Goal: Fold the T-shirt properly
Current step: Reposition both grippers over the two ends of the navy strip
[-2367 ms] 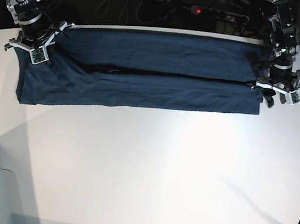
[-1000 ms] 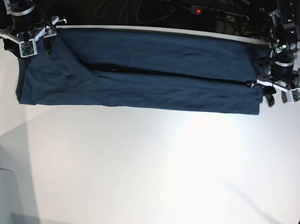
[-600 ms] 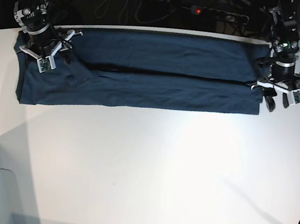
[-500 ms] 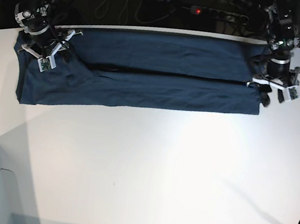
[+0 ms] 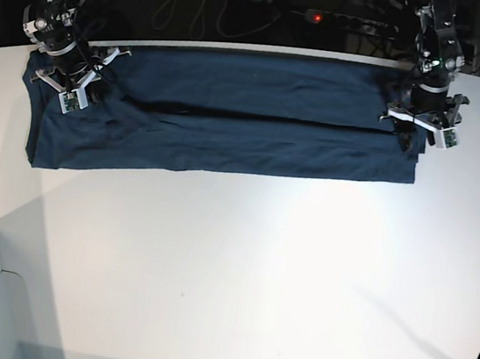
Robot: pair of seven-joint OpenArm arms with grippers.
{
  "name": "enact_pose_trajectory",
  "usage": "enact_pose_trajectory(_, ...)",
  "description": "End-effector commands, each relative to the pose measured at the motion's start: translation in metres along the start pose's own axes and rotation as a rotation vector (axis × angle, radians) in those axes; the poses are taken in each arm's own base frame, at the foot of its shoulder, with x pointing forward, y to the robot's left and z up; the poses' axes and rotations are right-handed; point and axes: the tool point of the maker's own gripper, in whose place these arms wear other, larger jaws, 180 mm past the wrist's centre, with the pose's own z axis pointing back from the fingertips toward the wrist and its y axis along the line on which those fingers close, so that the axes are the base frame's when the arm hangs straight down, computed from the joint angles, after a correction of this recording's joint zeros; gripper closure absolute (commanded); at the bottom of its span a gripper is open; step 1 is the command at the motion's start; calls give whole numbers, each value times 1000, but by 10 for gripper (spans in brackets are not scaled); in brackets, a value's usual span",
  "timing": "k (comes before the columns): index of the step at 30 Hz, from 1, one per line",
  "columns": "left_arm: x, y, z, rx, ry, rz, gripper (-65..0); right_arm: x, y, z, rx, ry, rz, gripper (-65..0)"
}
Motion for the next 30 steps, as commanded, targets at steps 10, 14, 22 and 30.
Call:
enact_pose_trajectory(10, 5, 4, 2, 4, -23, -6, -337, 0, -1, 1, 3, 6, 19, -2)
enact_pose_trajectory(14, -5, 6, 3, 6, 2, -10, -336, 0, -1, 1, 3, 6, 19, -2)
enact_pose_trajectory(22, -18, 6, 1, 1, 30, 53, -180, 0, -2, 2, 3, 8, 21, -2)
enact_pose_trajectory(30, -4, 4, -3, -12, -4, 99, 0, 0, -2, 2, 3, 9, 21, -2)
